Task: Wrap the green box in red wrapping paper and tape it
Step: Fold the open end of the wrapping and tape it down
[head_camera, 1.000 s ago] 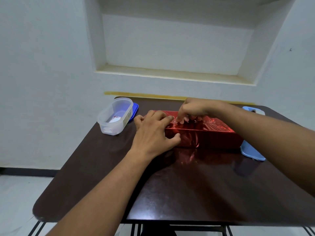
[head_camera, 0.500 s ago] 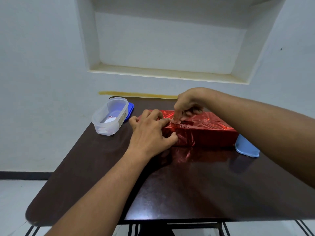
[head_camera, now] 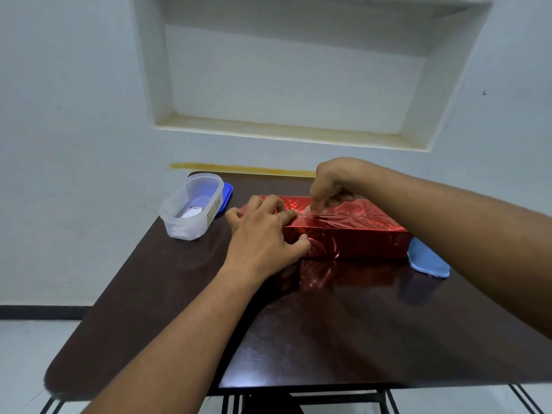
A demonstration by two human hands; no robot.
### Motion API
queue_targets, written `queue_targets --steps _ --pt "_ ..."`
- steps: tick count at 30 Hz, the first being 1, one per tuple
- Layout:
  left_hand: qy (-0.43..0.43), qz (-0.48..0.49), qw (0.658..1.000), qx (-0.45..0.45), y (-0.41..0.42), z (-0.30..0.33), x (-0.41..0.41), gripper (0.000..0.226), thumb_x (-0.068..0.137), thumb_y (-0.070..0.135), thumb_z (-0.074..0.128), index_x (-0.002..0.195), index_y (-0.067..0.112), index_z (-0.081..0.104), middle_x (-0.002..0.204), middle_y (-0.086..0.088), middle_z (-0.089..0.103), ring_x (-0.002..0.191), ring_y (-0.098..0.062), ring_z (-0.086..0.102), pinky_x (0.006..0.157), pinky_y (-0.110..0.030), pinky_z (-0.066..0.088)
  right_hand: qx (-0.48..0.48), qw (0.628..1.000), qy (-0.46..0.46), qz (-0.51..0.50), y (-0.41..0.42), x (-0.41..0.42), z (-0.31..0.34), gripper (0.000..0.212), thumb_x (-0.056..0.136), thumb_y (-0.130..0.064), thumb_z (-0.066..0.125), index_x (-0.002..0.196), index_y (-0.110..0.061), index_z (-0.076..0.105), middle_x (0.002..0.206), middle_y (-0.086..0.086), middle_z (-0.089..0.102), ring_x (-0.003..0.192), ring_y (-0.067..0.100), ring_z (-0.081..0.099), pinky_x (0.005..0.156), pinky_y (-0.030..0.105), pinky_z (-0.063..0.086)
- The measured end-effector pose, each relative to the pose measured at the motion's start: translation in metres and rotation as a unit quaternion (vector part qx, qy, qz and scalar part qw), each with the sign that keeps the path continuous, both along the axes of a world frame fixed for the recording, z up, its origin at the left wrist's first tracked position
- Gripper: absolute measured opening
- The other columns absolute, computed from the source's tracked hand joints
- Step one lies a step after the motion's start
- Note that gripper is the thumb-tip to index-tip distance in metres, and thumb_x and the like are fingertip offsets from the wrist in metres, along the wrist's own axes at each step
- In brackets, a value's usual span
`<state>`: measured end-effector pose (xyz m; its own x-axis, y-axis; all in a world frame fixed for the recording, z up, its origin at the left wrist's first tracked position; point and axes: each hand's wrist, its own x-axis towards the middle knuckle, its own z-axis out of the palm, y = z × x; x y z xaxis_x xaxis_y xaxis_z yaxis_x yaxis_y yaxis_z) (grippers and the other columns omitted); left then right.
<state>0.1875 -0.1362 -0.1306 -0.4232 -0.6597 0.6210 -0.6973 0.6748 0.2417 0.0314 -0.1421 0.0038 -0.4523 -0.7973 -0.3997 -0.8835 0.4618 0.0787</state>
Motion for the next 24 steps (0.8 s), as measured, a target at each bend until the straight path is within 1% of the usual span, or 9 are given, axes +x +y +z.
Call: queue_targets --steps 3,5,7,12,15,20,21,23,24 --pt "0.002 0.0 1.0 0.0 0.001 0.001 0.0 0.062 0.077 0.074 0.049 0.127 0.043 0.07 0.115 0.019 0.05 0.113 -0.011 0.041 0.093 -0.047 0.03 -0.004 1.0 -0.002 0.02 0.01 -0.001 0.001 0.032 0.105 -0.026 0.055 0.075 -0.013 0.052 0.063 0.004 0.039 0.05 0.018 0.032 0.044 0.021 0.031" --pt "-0.001 0.0 1.0 0.002 0.001 0.001 0.0 0.062 0.078 0.074 0.049 0.128 0.043 0.069 0.117 0.02 0.05 0.114 -0.011 0.04 0.094 -0.046 0.03 -0.021 0.999 -0.029 0.005 0.016 -0.004 -0.001 0.029 0.103 -0.022 0.059 0.075 -0.012 0.054 0.064 0.004 0.042 0.052 0.018 0.032 0.051 0.026 0.029" --pt "0.0 -0.001 1.0 0.002 0.001 0.001 0.0 0.062 0.078 0.074 0.049 0.128 0.043 0.069 0.117 0.02 0.05 0.115 -0.01 0.04 0.094 -0.045 0.029 -0.046 0.998 -0.037 0.001 0.021 -0.005 -0.003 0.024 0.098 -0.02 0.065 0.078 -0.01 0.058 0.064 0.005 0.045 0.054 0.02 0.036 0.052 0.028 0.029" --pt "-0.003 -0.003 1.0 0.004 0.001 0.0 0.001 0.062 0.079 0.074 0.049 0.129 0.043 0.068 0.118 0.019 0.049 0.116 -0.011 0.039 0.095 -0.046 0.029 -0.212 0.977 -0.019 -0.023 0.032 -0.008 -0.015 0.022 0.073 -0.024 0.084 0.06 -0.014 0.07 0.05 -0.003 0.061 0.052 0.016 0.056 0.054 0.026 0.045" --pt "-0.005 0.0 1.0 0.004 0.001 -0.001 0.001 0.062 0.079 0.074 0.048 0.128 0.043 0.069 0.118 0.02 0.05 0.116 -0.01 0.039 0.094 -0.046 0.03 -0.258 0.964 -0.035 -0.056 0.033 -0.012 -0.027 0.019 0.062 -0.031 0.088 0.07 -0.018 0.077 0.07 -0.005 0.074 0.07 0.016 0.067 0.069 0.03 0.057" --pt "0.0 0.001 1.0 -0.004 0.0 -0.003 0.001 0.059 0.079 0.073 0.05 0.124 0.042 0.071 0.116 0.02 0.051 0.115 -0.012 0.041 0.09 -0.044 0.029 -0.337 0.931 -0.088 -0.106 0.041 -0.019 -0.041 0.037 0.053 -0.041 0.096 0.078 -0.024 0.074 0.092 -0.002 0.072 0.092 0.024 0.067 0.082 0.036 0.058" --pt "0.003 0.001 1.0 -0.004 0.0 -0.003 0.001 0.058 0.079 0.072 0.05 0.124 0.043 0.071 0.115 0.02 0.051 0.115 -0.012 0.042 0.09 -0.044 0.028 -0.351 0.925 -0.096 -0.112 0.043 -0.02 -0.045 0.031 0.058 -0.036 0.094 0.078 -0.025 0.073 0.096 -0.002 0.072 0.095 0.025 0.067 0.084 0.037 0.057" --pt "0.007 -0.002 1.0 -0.003 0.001 -0.003 0.0 0.057 0.079 0.071 0.052 0.124 0.043 0.071 0.115 0.02 0.051 0.115 -0.012 0.042 0.09 -0.045 0.029 -0.383 0.911 -0.087 -0.123 0.05 -0.024 -0.05 0.01 0.072 -0.02 0.078 0.079 -0.025 0.072 0.101 -0.001 0.072 0.099 0.026 0.067 0.086 0.037 0.057" --pt "0.009 -0.003 1.0 -0.002 0.002 -0.004 0.0 0.056 0.079 0.071 0.052 0.124 0.043 0.071 0.115 0.02 0.051 0.115 -0.012 0.042 0.091 -0.045 0.029 -0.398 0.905 -0.08 -0.128 0.054 -0.027 -0.052 0.011 0.075 -0.015 0.069 0.079 -0.025 0.071 0.102 -0.001 0.072 0.1 0.027 0.067 0.088 0.037 0.056"
